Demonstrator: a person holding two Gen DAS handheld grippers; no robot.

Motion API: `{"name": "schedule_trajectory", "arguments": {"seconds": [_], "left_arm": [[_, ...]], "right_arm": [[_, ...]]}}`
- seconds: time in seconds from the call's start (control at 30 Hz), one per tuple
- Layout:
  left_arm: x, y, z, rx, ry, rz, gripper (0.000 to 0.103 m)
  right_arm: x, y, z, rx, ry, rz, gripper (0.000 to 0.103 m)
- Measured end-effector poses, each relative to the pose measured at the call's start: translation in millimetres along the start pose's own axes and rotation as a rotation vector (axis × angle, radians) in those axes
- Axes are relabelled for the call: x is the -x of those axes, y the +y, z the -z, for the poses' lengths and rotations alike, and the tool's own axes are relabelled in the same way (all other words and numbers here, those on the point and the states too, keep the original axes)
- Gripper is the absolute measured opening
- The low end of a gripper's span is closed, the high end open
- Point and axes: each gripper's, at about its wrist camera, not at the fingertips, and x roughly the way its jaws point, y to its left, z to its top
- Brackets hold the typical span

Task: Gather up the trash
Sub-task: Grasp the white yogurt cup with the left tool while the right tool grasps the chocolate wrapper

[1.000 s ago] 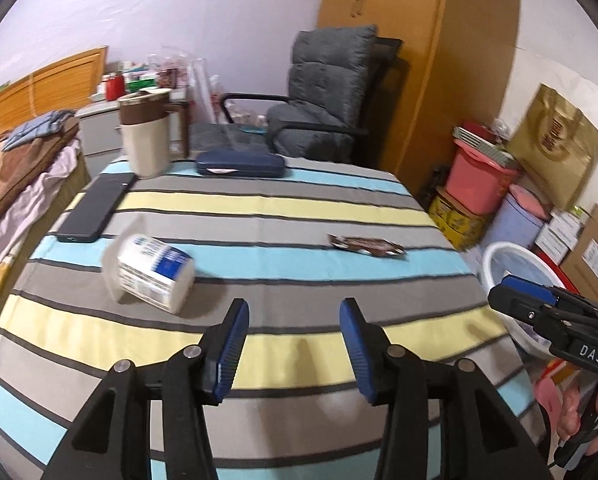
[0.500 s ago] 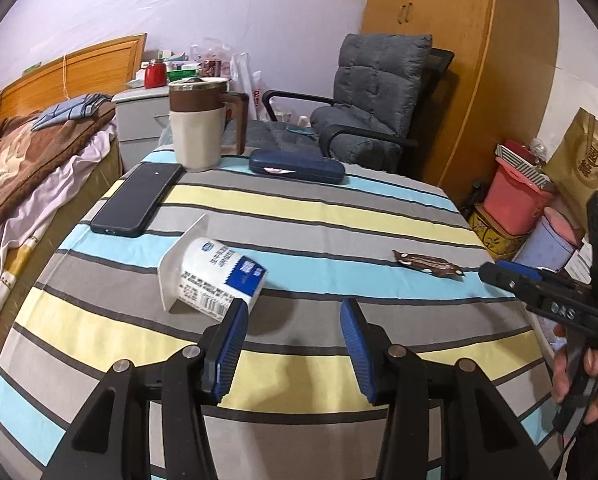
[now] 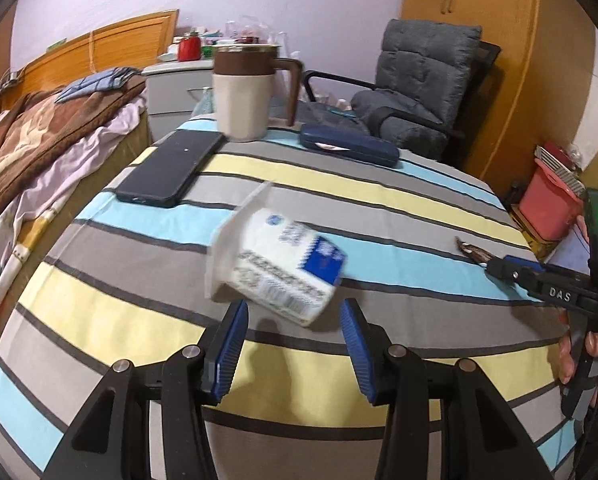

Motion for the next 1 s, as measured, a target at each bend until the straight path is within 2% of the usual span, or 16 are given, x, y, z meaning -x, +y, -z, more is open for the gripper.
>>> {"name": "schedule_trajectory", "arguments": {"seconds": [0.3,0.4,0.5,0.57,0.6,0.77,0.97,1.0], "left_arm": [[16.8,37.1,-2.8,0.061,-0.038,-0.067,0.048],[23.2,40.5,-5.1,0.081,-0.055,-0.052,0.048],[23.7,29.6,-8.7,0.071,-0.065,-0.013,0.052],[20.1,21.9,-12.1,0.072,-0.067,0.007,0.061],[17.2,18.0,-14.3,0.072,-0.068,0.007,0.062],[-1.2,9.9,-23.1,0.082,-0.055,-0.019,0.063],[-17.7,18.6,-22.8,0.104,-0.027,-0.051,0.063],[-18.1,21.2,-21.9,0.109,-0.026,-0.049,0.063]], "right_arm": [[10.5,24.6,13.2,0.045,0.035,-0.089,0.052],[10.9,32.6,14.8,0.046,0.037,-0.114,0.052],[13.2,36.2,14.9,0.025,0.022,-0.081,0.052],[13.2,33.4,13.6,-0.026,0.019,-0.057,0.052],[12.8,31.6,12.6,-0.054,0.018,-0.052,0.052],[9.5,25.2,7.9,-0.168,-0.006,-0.024,0.052],[-5.2,34.2,2.1,-0.16,-0.003,0.031,0.052],[-5.3,35.6,2.1,-0.153,-0.004,0.043,0.047]]}}
